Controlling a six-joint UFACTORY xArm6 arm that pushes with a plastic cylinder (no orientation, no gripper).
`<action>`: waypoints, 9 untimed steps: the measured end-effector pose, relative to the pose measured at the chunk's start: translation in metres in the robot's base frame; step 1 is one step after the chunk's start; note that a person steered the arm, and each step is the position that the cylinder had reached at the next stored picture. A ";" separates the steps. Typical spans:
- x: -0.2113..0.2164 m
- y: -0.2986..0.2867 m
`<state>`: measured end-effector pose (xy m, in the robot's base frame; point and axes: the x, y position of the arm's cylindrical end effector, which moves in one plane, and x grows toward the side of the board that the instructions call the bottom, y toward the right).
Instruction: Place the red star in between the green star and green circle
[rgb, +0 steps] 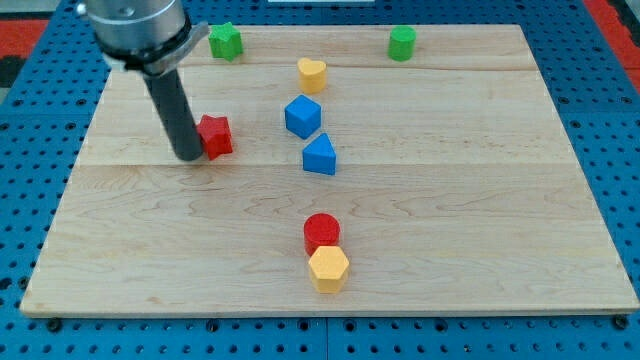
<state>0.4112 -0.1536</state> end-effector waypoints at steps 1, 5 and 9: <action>-0.027 0.025; -0.040 0.063; -0.109 0.070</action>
<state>0.3025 -0.0837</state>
